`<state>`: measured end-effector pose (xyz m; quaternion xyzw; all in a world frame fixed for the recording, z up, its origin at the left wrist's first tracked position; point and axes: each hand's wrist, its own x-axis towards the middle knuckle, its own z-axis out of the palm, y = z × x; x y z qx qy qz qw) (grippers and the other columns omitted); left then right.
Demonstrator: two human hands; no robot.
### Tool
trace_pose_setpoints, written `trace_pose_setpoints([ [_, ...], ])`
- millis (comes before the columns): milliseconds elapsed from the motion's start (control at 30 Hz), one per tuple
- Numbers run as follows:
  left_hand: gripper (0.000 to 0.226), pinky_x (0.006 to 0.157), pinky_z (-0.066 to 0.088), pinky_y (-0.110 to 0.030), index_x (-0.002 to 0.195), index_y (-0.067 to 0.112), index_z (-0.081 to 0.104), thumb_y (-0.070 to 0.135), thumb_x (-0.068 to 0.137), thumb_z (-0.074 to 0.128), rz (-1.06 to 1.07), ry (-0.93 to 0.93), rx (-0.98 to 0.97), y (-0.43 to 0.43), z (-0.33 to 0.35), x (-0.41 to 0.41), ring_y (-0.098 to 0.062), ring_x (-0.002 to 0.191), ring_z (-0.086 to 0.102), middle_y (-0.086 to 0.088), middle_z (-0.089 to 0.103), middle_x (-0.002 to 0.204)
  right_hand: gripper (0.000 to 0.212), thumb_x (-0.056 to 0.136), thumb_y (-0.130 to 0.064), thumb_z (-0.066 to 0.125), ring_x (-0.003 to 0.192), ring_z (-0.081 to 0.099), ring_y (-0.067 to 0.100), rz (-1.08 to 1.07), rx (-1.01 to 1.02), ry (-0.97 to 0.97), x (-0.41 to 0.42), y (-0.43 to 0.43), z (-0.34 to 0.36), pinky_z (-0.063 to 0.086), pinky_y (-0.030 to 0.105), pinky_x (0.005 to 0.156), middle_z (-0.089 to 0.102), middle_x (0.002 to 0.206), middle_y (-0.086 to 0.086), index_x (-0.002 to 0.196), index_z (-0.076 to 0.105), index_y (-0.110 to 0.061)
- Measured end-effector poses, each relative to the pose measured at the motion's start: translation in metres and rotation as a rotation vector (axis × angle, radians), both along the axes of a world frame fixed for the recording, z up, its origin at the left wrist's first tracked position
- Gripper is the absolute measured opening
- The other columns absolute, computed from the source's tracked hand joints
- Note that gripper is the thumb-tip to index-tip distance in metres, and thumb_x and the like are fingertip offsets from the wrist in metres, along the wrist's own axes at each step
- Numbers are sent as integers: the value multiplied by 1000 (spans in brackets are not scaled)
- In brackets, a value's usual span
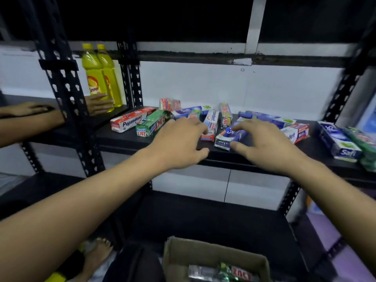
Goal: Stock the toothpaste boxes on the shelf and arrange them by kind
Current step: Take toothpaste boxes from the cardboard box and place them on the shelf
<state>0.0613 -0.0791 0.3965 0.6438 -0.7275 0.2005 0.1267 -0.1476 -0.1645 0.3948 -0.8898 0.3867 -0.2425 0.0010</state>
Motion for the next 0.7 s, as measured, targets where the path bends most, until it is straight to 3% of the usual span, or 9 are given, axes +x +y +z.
trace_pose_setpoints([
  [267,51,96,41,-41,132,24,53,54,91,54,-17,-8,218,41,-122,-29,-23,115,52,4,56,130,40,88,-46,57,110,53,27,-8,46,12,-31,60,-131,45,46,96,60,121,-4,122,61,-25],
  [467,49,95,43,-39,132,23,55,49,91,56,-20,73,455,33,-242,-28,-22,115,54,3,57,130,44,89,-42,61,111,54,23,-59,324,209,-53,64,-259,47,38,93,58,128,-5,130,59,-26],
  [600,49,91,46,-41,125,20,56,53,89,51,25,70,654,27,-330,-22,-26,109,58,0,59,123,45,89,-43,58,109,57,26,-118,501,399,-69,59,-333,50,38,87,60,124,-1,130,58,-24],
  [700,43,91,47,-41,119,20,57,52,91,51,57,120,762,24,-391,-19,-27,105,62,-1,62,120,47,88,-44,54,110,58,30,-138,620,466,-78,54,-381,49,41,90,61,124,4,131,57,-24],
])
